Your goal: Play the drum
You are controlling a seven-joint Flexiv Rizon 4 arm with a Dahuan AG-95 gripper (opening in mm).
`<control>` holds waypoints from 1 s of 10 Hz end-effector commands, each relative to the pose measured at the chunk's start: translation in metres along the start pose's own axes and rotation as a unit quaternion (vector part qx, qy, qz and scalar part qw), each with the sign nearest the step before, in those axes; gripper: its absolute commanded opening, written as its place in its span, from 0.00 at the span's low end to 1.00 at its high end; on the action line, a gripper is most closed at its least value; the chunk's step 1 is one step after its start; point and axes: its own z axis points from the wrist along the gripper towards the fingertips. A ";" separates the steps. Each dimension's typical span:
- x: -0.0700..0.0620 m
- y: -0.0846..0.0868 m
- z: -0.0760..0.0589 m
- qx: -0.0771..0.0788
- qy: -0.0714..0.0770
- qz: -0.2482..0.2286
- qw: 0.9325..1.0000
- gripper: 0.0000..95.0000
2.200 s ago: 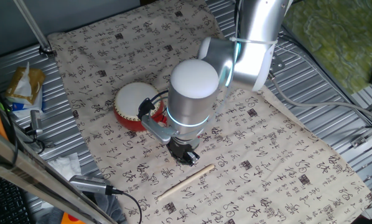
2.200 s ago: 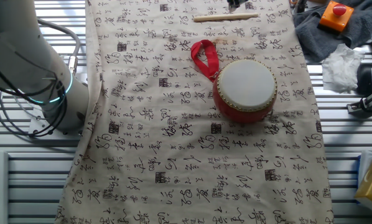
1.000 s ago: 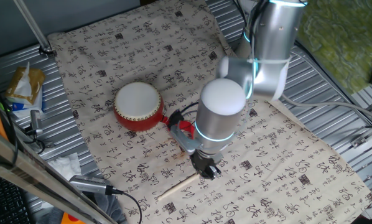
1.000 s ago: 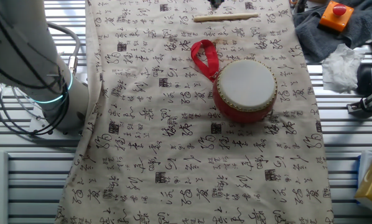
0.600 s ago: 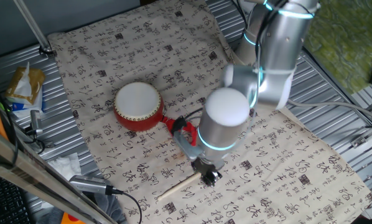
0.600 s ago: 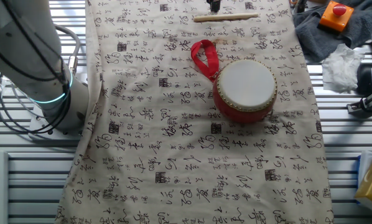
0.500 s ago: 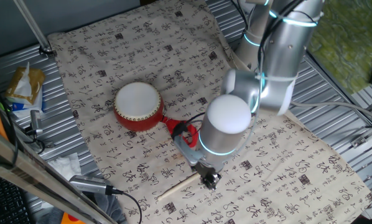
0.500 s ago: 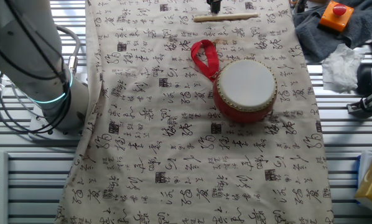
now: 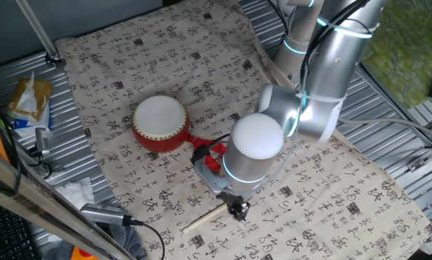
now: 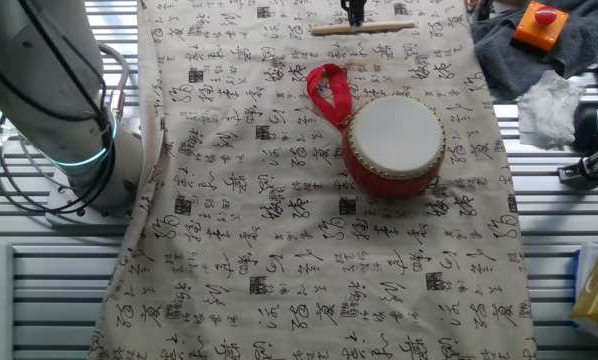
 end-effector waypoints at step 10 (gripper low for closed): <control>-0.005 -0.016 0.013 -0.006 0.012 0.031 0.999 0.40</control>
